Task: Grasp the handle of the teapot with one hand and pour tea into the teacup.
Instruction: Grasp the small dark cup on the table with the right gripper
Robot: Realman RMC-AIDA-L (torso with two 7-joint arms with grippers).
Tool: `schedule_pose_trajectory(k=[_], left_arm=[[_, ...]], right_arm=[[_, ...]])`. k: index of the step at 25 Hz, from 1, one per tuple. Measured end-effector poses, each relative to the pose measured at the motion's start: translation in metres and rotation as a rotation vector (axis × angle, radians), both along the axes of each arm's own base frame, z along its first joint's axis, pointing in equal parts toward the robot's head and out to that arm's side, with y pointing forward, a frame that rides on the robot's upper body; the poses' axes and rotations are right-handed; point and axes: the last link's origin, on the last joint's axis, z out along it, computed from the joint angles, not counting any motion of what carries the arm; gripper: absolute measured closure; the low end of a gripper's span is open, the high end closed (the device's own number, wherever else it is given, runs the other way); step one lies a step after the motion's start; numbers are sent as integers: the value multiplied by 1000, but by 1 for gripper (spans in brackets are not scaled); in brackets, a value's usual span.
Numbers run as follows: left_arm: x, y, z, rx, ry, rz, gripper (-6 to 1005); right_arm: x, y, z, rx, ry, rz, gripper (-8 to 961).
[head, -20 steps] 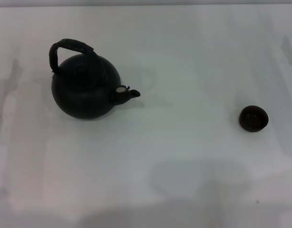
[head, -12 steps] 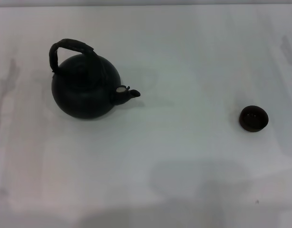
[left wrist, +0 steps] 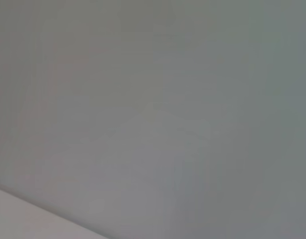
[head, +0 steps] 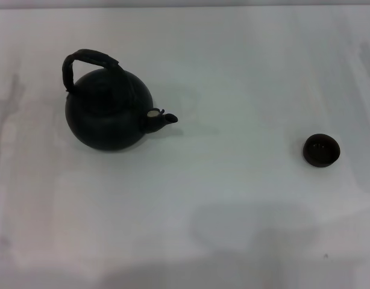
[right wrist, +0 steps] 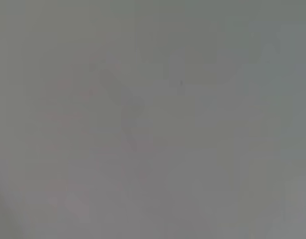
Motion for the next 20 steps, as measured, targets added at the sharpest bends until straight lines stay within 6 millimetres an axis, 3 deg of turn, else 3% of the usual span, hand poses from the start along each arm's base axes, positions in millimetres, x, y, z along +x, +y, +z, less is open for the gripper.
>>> schedule_pose_trajectory(k=[3,6,9,14,18,20], left_arm=[[0,0,1,1,1,0,108],[0,1,1,1,2,0,108],[0,2,1,2,4,-1,109],[0,3,3,3,11,-2,109],[-1,3,4,3,13,0,109],[0,3,3,4,12,-1,109]], right_arm=[[-2,2,-2,-10,-34,9,111],[-15,8,-7,-51,-181,91,113],[-37,17,-13,-108,-263,222,115],[-84,45,-15,-273,-259,409,118],[-120,62,-11,-489,-320,476,122],[-126,64,-9,-532,-325,478,123]])
